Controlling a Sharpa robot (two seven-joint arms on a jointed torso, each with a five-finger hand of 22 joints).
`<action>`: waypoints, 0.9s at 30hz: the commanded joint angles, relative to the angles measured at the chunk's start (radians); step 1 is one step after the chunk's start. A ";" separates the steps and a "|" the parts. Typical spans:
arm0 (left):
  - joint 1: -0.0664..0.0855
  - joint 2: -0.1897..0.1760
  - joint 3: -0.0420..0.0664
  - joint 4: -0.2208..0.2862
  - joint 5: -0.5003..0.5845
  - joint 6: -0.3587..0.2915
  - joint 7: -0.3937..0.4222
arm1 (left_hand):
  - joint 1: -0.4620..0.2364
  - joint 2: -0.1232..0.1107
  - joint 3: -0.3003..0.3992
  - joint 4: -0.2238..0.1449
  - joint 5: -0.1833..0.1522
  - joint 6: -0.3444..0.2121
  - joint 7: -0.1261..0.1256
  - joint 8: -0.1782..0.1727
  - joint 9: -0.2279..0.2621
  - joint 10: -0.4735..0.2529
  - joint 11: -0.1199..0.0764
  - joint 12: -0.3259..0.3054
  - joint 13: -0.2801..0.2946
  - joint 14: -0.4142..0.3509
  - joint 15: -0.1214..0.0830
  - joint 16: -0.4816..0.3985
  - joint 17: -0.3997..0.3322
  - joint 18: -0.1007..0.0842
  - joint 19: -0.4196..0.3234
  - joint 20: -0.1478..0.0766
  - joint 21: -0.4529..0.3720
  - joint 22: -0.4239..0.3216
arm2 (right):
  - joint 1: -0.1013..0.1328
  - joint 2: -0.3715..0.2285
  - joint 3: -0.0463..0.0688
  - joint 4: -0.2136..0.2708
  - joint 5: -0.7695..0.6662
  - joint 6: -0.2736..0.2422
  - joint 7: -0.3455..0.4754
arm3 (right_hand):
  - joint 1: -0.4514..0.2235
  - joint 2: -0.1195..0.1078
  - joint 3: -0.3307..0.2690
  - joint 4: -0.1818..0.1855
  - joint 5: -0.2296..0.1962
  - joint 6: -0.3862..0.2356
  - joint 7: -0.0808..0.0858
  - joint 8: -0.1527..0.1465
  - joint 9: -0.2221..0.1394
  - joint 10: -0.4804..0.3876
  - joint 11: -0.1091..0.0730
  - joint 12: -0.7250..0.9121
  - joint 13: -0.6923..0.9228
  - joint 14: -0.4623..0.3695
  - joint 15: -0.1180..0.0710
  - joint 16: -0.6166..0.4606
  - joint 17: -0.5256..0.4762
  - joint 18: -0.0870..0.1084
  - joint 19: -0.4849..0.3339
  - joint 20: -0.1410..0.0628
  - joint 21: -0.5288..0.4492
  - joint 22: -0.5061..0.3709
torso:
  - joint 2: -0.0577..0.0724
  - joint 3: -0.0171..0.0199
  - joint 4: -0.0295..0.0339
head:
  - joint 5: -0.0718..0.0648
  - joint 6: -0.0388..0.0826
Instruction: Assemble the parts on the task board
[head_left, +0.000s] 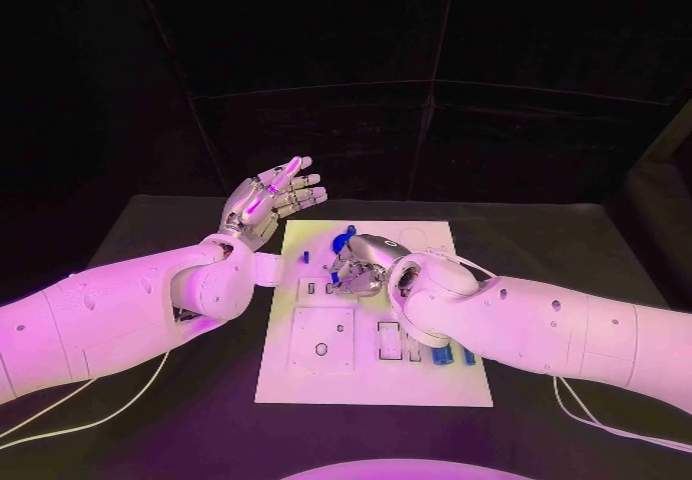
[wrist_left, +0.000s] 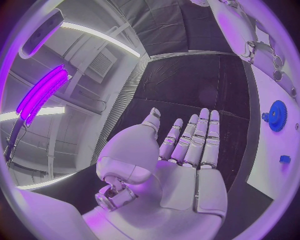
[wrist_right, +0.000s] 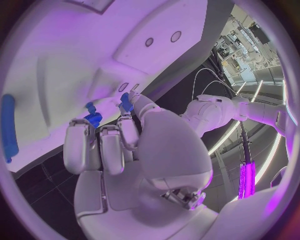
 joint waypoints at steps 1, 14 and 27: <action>0.002 0.001 0.001 0.003 0.003 0.008 0.061 | 0.008 -0.005 0.002 -0.007 0.004 0.002 0.123 -0.004 0.000 0.004 -0.002 -0.006 0.000 0.008 0.001 0.002 -0.001 0.010 0.005 0.000 0.000 -0.002 | -0.003 0.005 0.000 -0.004 -0.037 0.031 -0.013 | -0.003 -0.001 0.006 0.002 0.003 0.004 0.001 0.001 0.000 -0.005 -0.002 -0.003 0.001 0.070 -0.005 -0.005 0.082 -0.006 -0.004 -0.006 0.000 -0.001 | 0.000 0.0013 -0.0002 | 0.003 -0.005; 0.002 0.000 0.001 0.002 0.003 0.013 0.060 | 0.008 -0.005 0.003 -0.008 0.004 0.002 0.123 -0.004 0.000 0.004 -0.002 -0.006 0.000 0.008 0.002 0.002 -0.001 0.010 0.003 0.000 -0.001 -0.002 | -0.015 0.012 0.000 -0.021 -0.047 0.044 -0.019 | -0.004 -0.002 0.006 0.002 0.003 0.004 0.001 0.001 0.000 -0.006 -0.002 -0.004 0.000 0.069 -0.005 -0.006 0.081 -0.006 -0.004 -0.006 0.000 -0.002 | 0.001 0.0029 -0.0013 | 0.006 -0.010; 0.002 0.003 0.001 -0.004 0.003 0.017 0.058 | 0.009 -0.005 0.003 -0.009 0.004 0.000 0.123 -0.005 0.000 0.003 -0.002 -0.006 0.000 0.008 0.002 0.001 -0.001 0.010 0.002 0.000 -0.001 -0.003 | -0.016 0.009 0.000 -0.023 -0.049 0.073 -0.028 | -0.005 -0.003 0.008 0.001 0.005 0.004 0.001 0.000 0.000 -0.006 -0.001 -0.005 -0.001 0.069 -0.005 -0.005 0.081 -0.006 -0.004 -0.006 0.000 -0.002 | 0.001 0.0018 -0.0021 | -0.006 -0.007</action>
